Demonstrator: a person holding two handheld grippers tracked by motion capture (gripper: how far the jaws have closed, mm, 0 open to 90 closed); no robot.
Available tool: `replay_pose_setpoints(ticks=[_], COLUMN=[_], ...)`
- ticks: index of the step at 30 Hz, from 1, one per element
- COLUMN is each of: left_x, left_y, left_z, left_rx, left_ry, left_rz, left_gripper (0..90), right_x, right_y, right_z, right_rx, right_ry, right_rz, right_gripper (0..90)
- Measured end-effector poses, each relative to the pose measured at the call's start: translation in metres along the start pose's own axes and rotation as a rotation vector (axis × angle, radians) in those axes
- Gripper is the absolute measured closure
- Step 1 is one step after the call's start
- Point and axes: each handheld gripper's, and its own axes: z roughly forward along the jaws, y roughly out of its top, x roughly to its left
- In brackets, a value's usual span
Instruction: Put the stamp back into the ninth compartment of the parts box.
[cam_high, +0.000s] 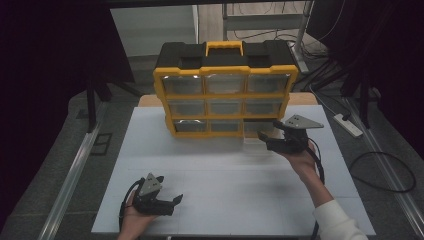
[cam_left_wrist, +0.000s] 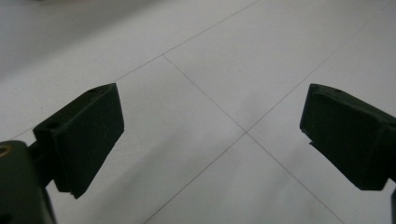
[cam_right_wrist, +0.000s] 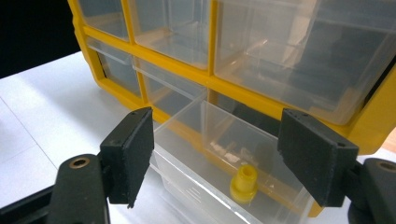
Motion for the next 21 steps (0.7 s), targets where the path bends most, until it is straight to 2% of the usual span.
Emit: replay_pose_setpoints(ticks=[6, 10, 21], left_x=[0.0, 0.0, 0.0], left_y=[0.0, 0.001, 0.004], left_z=[0.0, 0.001, 0.001], left_rx=[-0.004, -0.004, -0.018], left_ry=[0.002, -0.005, -0.009], left_rz=[0.005, 0.008, 0.003], left_gripper=[6.4, 6.4, 6.2], right_x=[0.002, 0.007, 0.017], right_y=[0.0, -0.003, -0.006], right_z=[-0.012, -0.019, -0.03], right_rx=[-0.031, -0.026, -0.028], right_ry=[0.001, 0.01, 0.024], right_rz=[-0.004, -0.031, -0.034], right_gripper=[27.4, 27.7, 27.7])
